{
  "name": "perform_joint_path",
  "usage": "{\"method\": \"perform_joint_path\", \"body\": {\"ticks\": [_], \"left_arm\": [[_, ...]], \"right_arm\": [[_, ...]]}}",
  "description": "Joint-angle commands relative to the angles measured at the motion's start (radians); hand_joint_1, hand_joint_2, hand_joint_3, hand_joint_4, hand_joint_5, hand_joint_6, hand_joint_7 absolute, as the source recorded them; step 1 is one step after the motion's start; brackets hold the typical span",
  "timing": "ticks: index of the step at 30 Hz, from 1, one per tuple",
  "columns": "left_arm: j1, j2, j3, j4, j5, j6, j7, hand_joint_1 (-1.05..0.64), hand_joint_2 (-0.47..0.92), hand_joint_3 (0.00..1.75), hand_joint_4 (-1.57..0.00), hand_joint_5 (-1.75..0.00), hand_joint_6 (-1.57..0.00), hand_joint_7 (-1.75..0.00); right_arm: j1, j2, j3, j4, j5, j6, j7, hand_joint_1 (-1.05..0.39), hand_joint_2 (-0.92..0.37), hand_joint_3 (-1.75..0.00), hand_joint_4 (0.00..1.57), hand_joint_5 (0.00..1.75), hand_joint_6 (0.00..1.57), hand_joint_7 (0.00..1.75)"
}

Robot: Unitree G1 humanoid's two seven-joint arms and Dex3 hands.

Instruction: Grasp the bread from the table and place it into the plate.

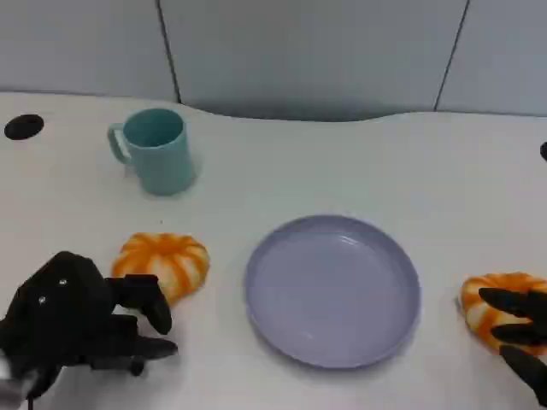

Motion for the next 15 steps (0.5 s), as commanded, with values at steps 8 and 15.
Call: {"method": "perform_joint_path", "body": {"ticks": [8, 15], "left_arm": [[0.007, 0.013, -0.006, -0.025, 0.031, 0.035, 0.011, -0.36, 0.91, 0.05, -0.63, -1.75, -0.51, -1.75], [0.02, -0.024, 0.091, -0.07, -0.095, 0.053, 0.003, -0.27, 0.89, 0.04, -0.7, -1.75, -0.54, -1.75]], "right_arm": [[0.005, -0.008, -0.005, -0.01, 0.003, -0.012, -0.008, -0.38, -0.92, -0.38, 0.78, 0.32, 0.78, 0.0], [0.006, 0.0, 0.0, -0.016, 0.002, -0.014, -0.011, -0.39, -0.92, -0.38, 0.78, 0.32, 0.78, 0.0]]}}
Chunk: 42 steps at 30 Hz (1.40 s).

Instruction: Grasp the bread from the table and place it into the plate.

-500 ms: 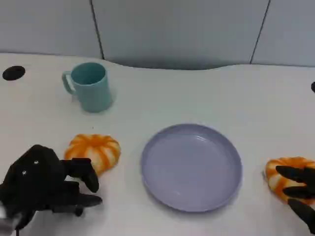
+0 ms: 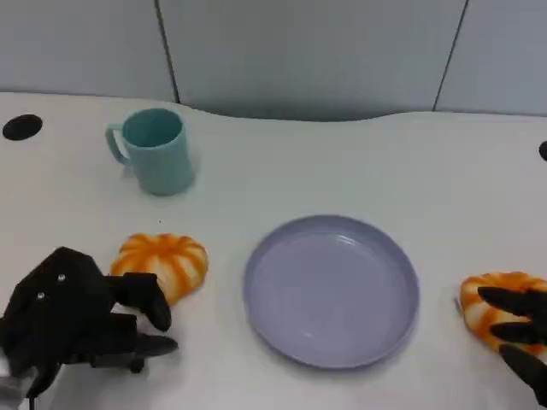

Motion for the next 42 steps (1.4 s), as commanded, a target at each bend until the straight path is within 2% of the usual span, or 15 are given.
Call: {"method": "perform_joint_path", "body": {"ticks": [1, 5, 9, 16, 17, 19, 20, 21, 22, 23, 24, 28, 33, 37, 42], "left_arm": [[0.016, -0.017, 0.077, -0.05, -0.072, -0.015, 0.015, -0.24, 0.88, 0.04, -0.75, -1.75, -0.56, -1.75], [0.035, -0.036, 0.113, -0.083, -0.054, -0.19, 0.08, -0.23, 0.86, 0.04, -0.78, -1.75, -0.57, -1.75], [0.052, -0.005, 0.083, -0.124, 0.13, -0.383, 0.233, -0.29, 0.91, 0.07, -0.73, -1.75, -0.5, -1.75], [0.045, 0.082, 0.007, -0.24, 0.512, -0.421, 0.427, -0.37, 0.91, 0.08, -0.55, -1.75, -0.34, -1.73], [0.035, 0.105, -0.013, -0.27, 0.562, -0.399, 0.405, -0.39, 0.91, 0.07, -0.5, -1.72, -0.32, -1.65], [0.017, 0.137, -0.043, -0.312, 0.622, -0.356, 0.349, -0.48, 0.92, 0.06, -0.35, -1.55, -0.4, -1.14], [-0.001, 0.152, -0.061, -0.313, 0.636, -0.357, 0.323, -0.52, 0.92, 0.05, -0.32, -1.36, -0.47, -0.8], [-0.015, 0.16, -0.073, -0.309, 0.639, -0.363, 0.31, -0.56, 0.92, 0.03, -0.35, -1.07, -0.53, -0.49], [-0.025, 0.165, -0.081, -0.306, 0.64, -0.367, 0.302, -0.6, 0.91, 0.01, -0.36, -0.83, -0.56, -0.27], [-0.035, 0.169, -0.091, -0.304, 0.639, -0.372, 0.293, -0.62, 0.91, 0.01, -0.35, -0.64, -0.56, -0.12], [-0.04, 0.172, -0.096, -0.304, 0.638, -0.373, 0.287, -0.64, 0.9, 0.0, -0.32, -0.56, -0.52, -0.06], [-0.081, 0.18, -0.131, -0.286, 0.627, -0.376, 0.243, -0.71, 0.88, 0.0, -0.19, -0.3, -0.31, 0.0], [-0.16, 0.192, -0.177, -0.227, 0.618, -0.362, 0.149, -0.75, 0.87, 0.0, -0.03, -0.19, -0.16, 0.0], [-0.213, 0.183, -0.205, -0.187, 0.627, -0.323, 0.1, -0.75, 0.85, 0.0, 0.0, -0.03, -0.08, -0.01], [-0.293, 0.158, -0.258, -0.114, 0.671, -0.235, 0.059, -0.69, 0.82, 0.0, 0.0, 0.0, -0.03, 0.0]], "right_arm": [[0.006, -0.001, 0.0, -0.008, 0.004, -0.012, -0.01, -0.38, -0.92, -0.38, 0.78, 0.32, 0.78, 0.0], [0.009, 0.006, 0.004, -0.008, 0.004, -0.02, -0.014, -0.38, -0.92, -0.38, 0.78, 0.32, 0.78, 0.0], [0.012, 0.015, 0.009, -0.02, 0.007, -0.008, -0.017, -0.38, -0.92, -0.38, 0.78, 0.32, 0.78, 0.0], [0.012, 0.025, 0.018, -0.028, -0.015, -0.004, -0.034, -0.39, -0.92, -0.38, 0.78, 0.32, 0.79, 0.01], [0.012, 0.027, 0.019, -0.033, -0.018, 0.003, -0.037, -0.39, -0.92, -0.38, 0.78, 0.32, 0.79, 0.01], [0.013, 0.03, 0.022, -0.04, -0.025, 0.012, -0.043, -0.39, -0.92, -0.37, 0.78, 0.32, 0.79, 0.01], [0.014, 0.031, 0.022, -0.042, -0.023, 0.013, -0.043, -0.39, -0.92, -0.37, 0.78, 0.32, 0.79, 0.01], [0.016, 0.033, 0.023, -0.047, -0.021, 0.018, -0.042, -0.39, -0.92, -0.37, 0.78, 0.32, 0.79, 0.01], [0.017, 0.034, 0.023, -0.051, -0.02, 0.022, -0.041, -0.39, -0.92, -0.37, 0.78, 0.32, 0.79, 0.01], [0.02, 0.035, 0.024, -0.06, -0.017, 0.032, -0.039, -0.39, -0.92, -0.37, 0.78, 0.31, 0.79, 0.0], [0.021, 0.036, 0.024, -0.067, -0.015, 0.04, -0.037, -0.39, -0.92, -0.37, 0.78, 0.31, 0.79, 0.0], [0.02, 0.033, 0.028, -0.062, -0.019, 0.027, -0.038, -0.38, -0.92, -0.38, 0.78, 0.31, 0.79, 0.0], [0.019, 0.034, 0.03, -0.058, -0.02, 0.016, -0.042, -0.39, -0.92, -0.38, 0.78, 0.31, 0.79, 0.0], [0.023, 0.035, 0.03, -0.065, -0.017, 0.024, -0.038, -0.39, -0.92, -0.38, 0.78, 0.31, 0.78, 0.0], [0.03, 0.036, 0.028, -0.076, -0.014, 0.029, -0.038, -0.38, -0.92, -0.38, 0.78, 0.3, 0.78, 0.0]]}}
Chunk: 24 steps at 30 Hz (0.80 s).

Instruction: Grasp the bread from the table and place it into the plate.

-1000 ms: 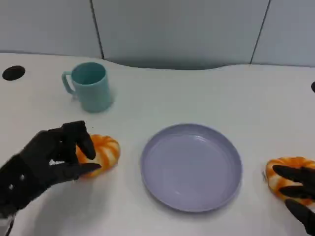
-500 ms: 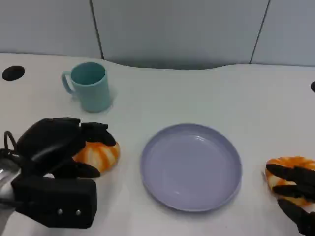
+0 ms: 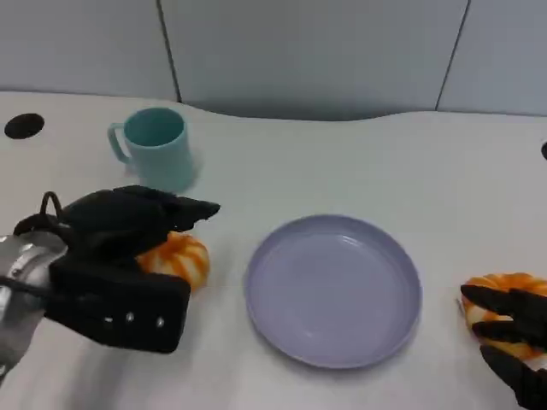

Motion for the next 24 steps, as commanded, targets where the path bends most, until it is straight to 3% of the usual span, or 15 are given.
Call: {"method": "perform_joint_path", "body": {"ticks": [1, 6, 16, 19, 24], "left_arm": [[-0.064, -0.013, -0.036, 0.055, 0.025, 0.071, -0.041, -0.69, 0.81, 0.0, 0.0, 0.0, -0.03, 0.0], [-0.132, -0.035, -0.089, 0.131, 0.075, 0.151, -0.057, -0.65, 0.78, 0.0, 0.0, 0.0, -0.03, 0.0], [-0.251, -0.074, -0.221, 0.355, 0.214, 0.146, 0.027, -0.71, 0.76, 0.0, 0.0, 0.0, -0.05, -0.01], [-0.283, -0.08, -0.264, 0.394, 0.251, 0.143, 0.02, -0.89, 0.82, 0.02, 0.0, 0.0, -0.05, 0.0], [-0.323, -0.123, -0.319, 0.505, 0.282, 0.129, 0.062, -0.93, 0.89, 0.07, 0.0, 0.0, -0.06, -0.01]], "right_arm": [[0.012, -0.009, -0.01, -0.018, 0.007, 0.005, -0.004, -0.38, -0.92, -0.38, 0.78, 0.3, 0.78, 0.0], [0.024, -0.008, -0.012, -0.047, 0.015, 0.033, 0.004, -0.39, -0.92, -0.38, 0.78, 0.3, 0.78, 0.0], [0.035, -0.011, -0.016, -0.063, 0.033, 0.049, 0.011, -0.4, -0.92, -0.38, 0.79, 0.31, 0.78, 0.0], [0.035, -0.011, -0.017, -0.061, 0.036, 0.045, 0.011, -0.39, -0.92, -0.37, 0.79, 0.3, 0.79, 0.0], [0.045, -0.007, -0.018, -0.081, 0.04, 0.067, 0.011, -0.39, -0.92, -0.37, 0.79, 0.3, 0.79, 0.0]]}}
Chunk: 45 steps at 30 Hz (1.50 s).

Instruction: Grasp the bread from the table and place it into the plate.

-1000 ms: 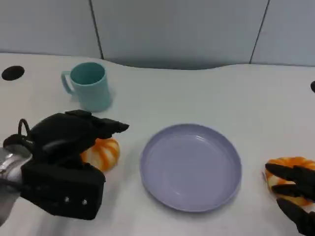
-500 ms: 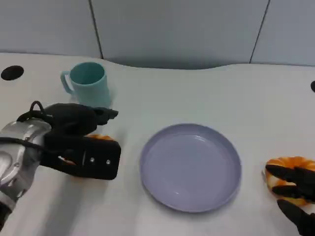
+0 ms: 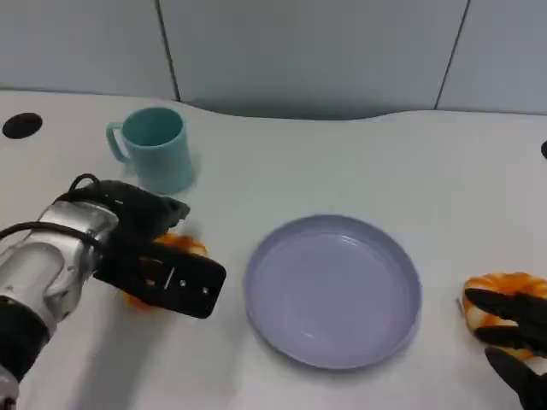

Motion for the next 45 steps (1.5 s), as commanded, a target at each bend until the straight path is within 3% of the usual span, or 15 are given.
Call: {"method": "perform_joint_path", "body": {"ticks": [1, 8, 18, 25, 30, 31, 34, 36, 40, 41, 44, 45], "left_arm": [[-0.041, -0.032, -0.052, 0.106, 0.036, -0.019, 0.06, -0.92, 0.91, 0.1, 0.0, 0.0, -0.07, -0.01], [-0.063, -0.079, -0.074, 0.229, 0.032, -0.036, 0.142, -0.86, 0.92, 0.16, -0.01, 0.0, -0.08, -0.01], [-0.138, -0.166, -0.082, 0.483, -0.009, -0.081, 0.215, -0.92, 0.92, 0.28, 0.0, 0.0, -0.04, -0.01], [-0.147, -0.185, -0.098, 0.568, -0.015, -0.102, 0.283, -0.91, 0.92, 0.33, 0.0, 0.0, -0.04, -0.01], [-0.116, -0.201, -0.161, 0.646, 0.04, -0.09, 0.502, -0.73, 0.92, 0.18, -0.09, -0.04, -0.02, -0.01], [-0.116, -0.202, -0.164, 0.653, 0.039, -0.091, 0.526, -0.62, 0.92, 0.18, -0.13, -0.06, -0.06, -0.02], [-0.104, -0.21, -0.15, 0.666, 0.02, -0.081, 0.604, -0.56, 0.92, 0.28, -0.22, -0.09, -0.14, -0.04], [-0.111, -0.215, -0.151, 0.673, 0.019, -0.059, 0.6, -0.44, 0.92, 0.33, -0.29, -0.12, -0.18, -0.04], [-0.144, -0.227, -0.167, 0.689, 0.027, -0.012, 0.523, -0.3, 0.92, 0.19, -0.46, -0.19, -0.23, -0.03], [-0.156, -0.23, -0.178, 0.694, 0.035, 0.001, 0.493, -0.28, 0.92, 0.09, -0.54, -0.55, -0.29, -0.02], [-0.178, -0.209, -0.208, 0.701, 0.056, -0.019, 0.474, -0.31, 0.92, 0.04, -0.57, -1.17, -0.5, -0.04], [-0.181, -0.206, -0.211, 0.702, 0.056, -0.023, 0.478, -0.35, 0.92, 0.05, -0.56, -1.3, -0.6, -0.06]], "right_arm": [[0.013, -0.006, -0.015, -0.027, 0.015, 0.02, 0.001, -0.39, -0.92, -0.37, 0.79, 0.3, 0.79, 0.0], [0.013, -0.007, -0.015, -0.028, 0.031, 0.016, 0.005, -0.4, -0.92, -0.37, 0.8, 0.3, 0.79, 0.0], [0.011, -0.004, -0.025, -0.019, 0.038, -0.018, -0.006, -0.39, -0.92, -0.38, 0.79, 0.28, 0.79, 0.0], [0.018, 0.005, -0.03, -0.031, 0.048, -0.013, -0.003, -0.39, -0.92, -0.38, 0.79, 0.27, 0.79, 0.0], [0.023, 0.004, -0.034, -0.035, 0.043, -0.022, -0.007, -0.39, -0.92, -0.38, 0.8, 0.27, 0.79, 0.0], [0.024, 0.004, -0.035, -0.036, 0.042, -0.021, -0.007, -0.39, -0.92, -0.38, 0.8, 0.27, 0.79, 0.0], [0.024, 0.003, -0.036, -0.036, 0.042, -0.021, -0.005, -0.38, -0.92, -0.38, 0.8, 0.27, 0.78, 0.0], [0.026, 0.002, -0.037, -0.039, 0.04, -0.018, -0.005, -0.38, -0.92, -0.38, 0.81, 0.27, 0.78, 0.0], [0.029, 0.001, -0.038, -0.048, 0.033, -0.007, -0.005, -0.4, -0.92, -0.37, 0.81, 0.27, 0.78, 0.0], [0.029, -0.001, -0.038, -0.048, 0.03, -0.01, -0.006, -0.39, -0.92, -0.38, 0.8, 0.27, 0.78, 0.0], [0.028, 0.0, -0.039, -0.041, 0.035, -0.02, -0.004, -0.39, -0.92, -0.38, 0.8, 0.27, 0.78, 0.0], [0.029, 0.003, -0.039, -0.042, 0.039, -0.018, -0.003, -0.39, -0.92, -0.38, 0.81, 0.27, 0.78, 0.0]]}}
